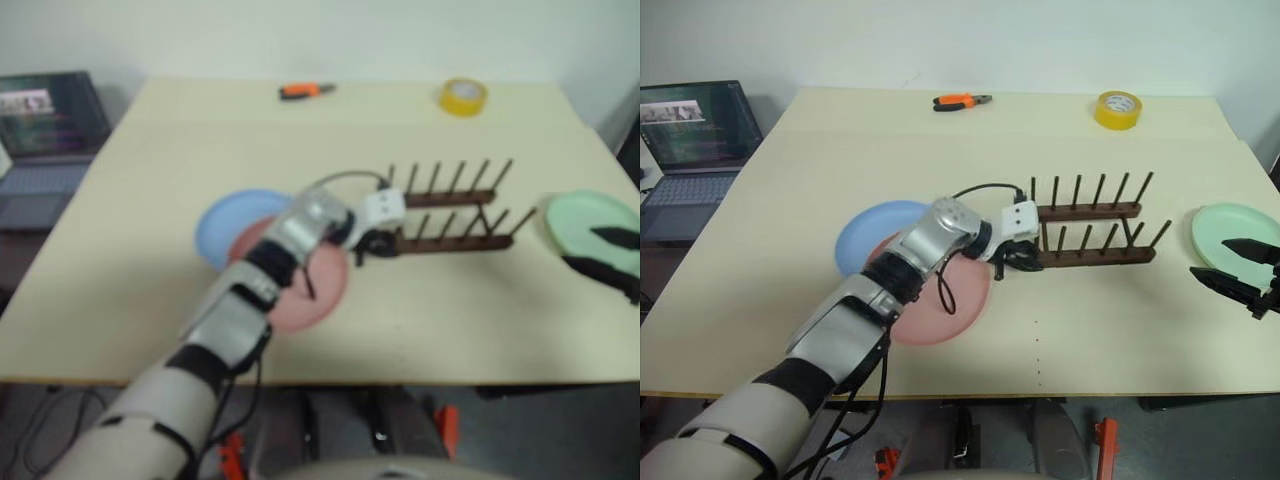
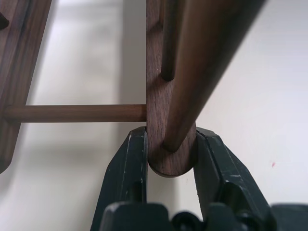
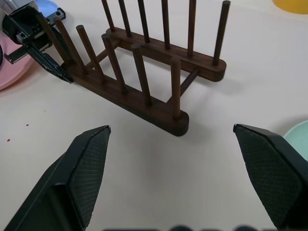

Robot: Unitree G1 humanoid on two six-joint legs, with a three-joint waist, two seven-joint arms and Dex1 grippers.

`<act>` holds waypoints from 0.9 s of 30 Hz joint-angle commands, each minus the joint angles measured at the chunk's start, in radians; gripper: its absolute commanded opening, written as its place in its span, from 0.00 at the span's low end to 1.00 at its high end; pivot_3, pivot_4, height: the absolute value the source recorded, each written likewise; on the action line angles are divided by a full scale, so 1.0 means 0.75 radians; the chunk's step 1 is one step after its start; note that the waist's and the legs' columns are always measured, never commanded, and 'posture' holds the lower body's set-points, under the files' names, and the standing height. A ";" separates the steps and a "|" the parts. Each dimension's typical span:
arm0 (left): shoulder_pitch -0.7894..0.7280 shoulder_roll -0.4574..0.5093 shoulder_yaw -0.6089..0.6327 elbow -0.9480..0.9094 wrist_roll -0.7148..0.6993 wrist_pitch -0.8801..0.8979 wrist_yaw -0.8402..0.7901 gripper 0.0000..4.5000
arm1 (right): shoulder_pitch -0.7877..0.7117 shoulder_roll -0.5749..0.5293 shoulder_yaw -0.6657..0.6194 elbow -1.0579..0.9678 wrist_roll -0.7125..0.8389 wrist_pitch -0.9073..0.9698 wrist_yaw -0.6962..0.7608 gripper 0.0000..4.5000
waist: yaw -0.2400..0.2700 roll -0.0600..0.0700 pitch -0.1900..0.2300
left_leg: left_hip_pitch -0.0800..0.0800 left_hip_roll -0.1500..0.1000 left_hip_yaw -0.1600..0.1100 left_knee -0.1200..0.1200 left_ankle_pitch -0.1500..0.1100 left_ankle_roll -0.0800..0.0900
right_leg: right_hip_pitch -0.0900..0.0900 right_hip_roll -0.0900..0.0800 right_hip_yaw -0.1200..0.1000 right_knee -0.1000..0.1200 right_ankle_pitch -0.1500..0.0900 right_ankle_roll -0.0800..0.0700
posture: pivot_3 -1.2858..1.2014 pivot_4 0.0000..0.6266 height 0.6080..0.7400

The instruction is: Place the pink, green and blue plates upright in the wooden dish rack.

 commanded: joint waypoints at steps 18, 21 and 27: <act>-0.160 -0.139 0.101 0.238 0.183 -0.118 0.082 0.22 | -0.010 0.053 0.008 -0.044 0.014 -0.032 -0.049 1.00 | -0.003 -0.001 0.000 | 0.000 0.000 0.000 0.000 0.000 0.000 | 0.000 0.001 0.000 0.001 0.000 0.000 | 0.52 0.24 1.00; -0.172 -0.149 0.112 0.261 0.193 -0.123 0.084 0.22 | -0.016 0.061 0.020 -0.047 0.015 -0.033 -0.055 1.00 | -0.004 -0.001 0.000 | 0.001 0.000 0.000 0.000 0.000 0.000 | 0.000 0.001 0.000 0.002 0.000 0.000 | 0.52 0.24 1.00; -0.182 -0.155 0.124 0.287 0.211 -0.126 0.085 0.22 | -0.012 0.073 0.024 -0.054 0.018 -0.036 -0.063 1.00 | -0.004 0.000 0.000 | 0.000 0.000 0.000 0.000 0.000 0.000 | 0.000 0.001 0.000 0.001 0.000 0.000 | 0.52 0.24 1.00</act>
